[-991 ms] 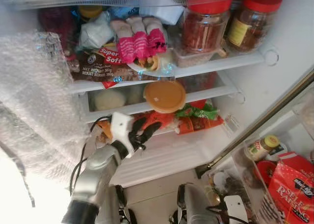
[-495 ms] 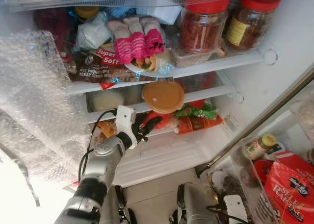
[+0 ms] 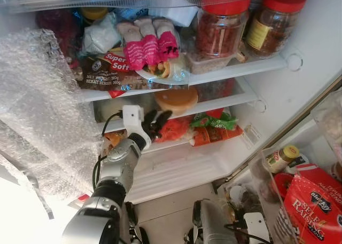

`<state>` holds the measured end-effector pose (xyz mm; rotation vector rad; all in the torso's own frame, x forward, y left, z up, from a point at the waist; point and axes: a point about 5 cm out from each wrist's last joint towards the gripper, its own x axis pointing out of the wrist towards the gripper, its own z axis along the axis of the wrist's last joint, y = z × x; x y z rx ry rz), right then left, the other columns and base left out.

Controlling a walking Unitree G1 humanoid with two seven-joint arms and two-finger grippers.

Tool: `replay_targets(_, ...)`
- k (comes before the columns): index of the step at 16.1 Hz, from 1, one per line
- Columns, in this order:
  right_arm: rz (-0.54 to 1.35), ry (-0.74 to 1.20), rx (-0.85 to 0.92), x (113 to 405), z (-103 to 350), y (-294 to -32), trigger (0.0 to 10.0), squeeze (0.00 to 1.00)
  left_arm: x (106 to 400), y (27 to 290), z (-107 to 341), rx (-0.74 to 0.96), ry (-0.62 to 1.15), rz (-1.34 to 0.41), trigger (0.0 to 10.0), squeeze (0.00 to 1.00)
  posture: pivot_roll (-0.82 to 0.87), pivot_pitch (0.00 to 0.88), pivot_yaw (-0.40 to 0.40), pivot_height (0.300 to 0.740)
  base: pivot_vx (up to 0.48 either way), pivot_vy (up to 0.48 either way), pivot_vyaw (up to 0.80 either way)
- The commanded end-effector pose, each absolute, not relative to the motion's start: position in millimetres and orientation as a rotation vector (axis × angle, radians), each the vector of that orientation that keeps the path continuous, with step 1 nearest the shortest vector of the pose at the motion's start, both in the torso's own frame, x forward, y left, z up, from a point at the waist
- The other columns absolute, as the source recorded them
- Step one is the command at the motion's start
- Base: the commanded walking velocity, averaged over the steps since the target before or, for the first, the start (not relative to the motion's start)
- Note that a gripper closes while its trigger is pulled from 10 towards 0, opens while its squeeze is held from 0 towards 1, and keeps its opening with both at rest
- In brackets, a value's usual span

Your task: Restocking fridge

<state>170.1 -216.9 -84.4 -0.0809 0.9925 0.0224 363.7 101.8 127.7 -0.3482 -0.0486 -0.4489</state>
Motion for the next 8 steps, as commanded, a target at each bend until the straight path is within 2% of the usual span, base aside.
replay_targets(1, 0.038, 1.018, -0.064, 162.2, -89.1, -210.9, 10.0, 0.0, 366.4, 103.1, 128.5, -0.345, -0.062, -0.4, 10.0, 0.0, -0.12, 0.18, -0.032, 0.618, 0.0, 0.0, 0.0)
replay_targets(6, 0.036, 1.02, -0.064, 161.8, -89.3, -210.9, 10.0, 0.0, 379.3, 121.1, 139.6, -0.41, -0.117, -0.167, 10.0, 0.0, -0.13, 0.178, -0.032, 0.618, 0.0, 0.0, 0.0)
replay_targets(8, 0.036, 1.02, -0.063, 161.6, -89.4, -210.6, 10.0, 0.0, 380.0, 117.0, 140.5, -0.387, -0.116, -0.192, 10.0, 0.0, -0.13, 0.176, -0.03, 0.618, 0.0, 0.0, 0.0)
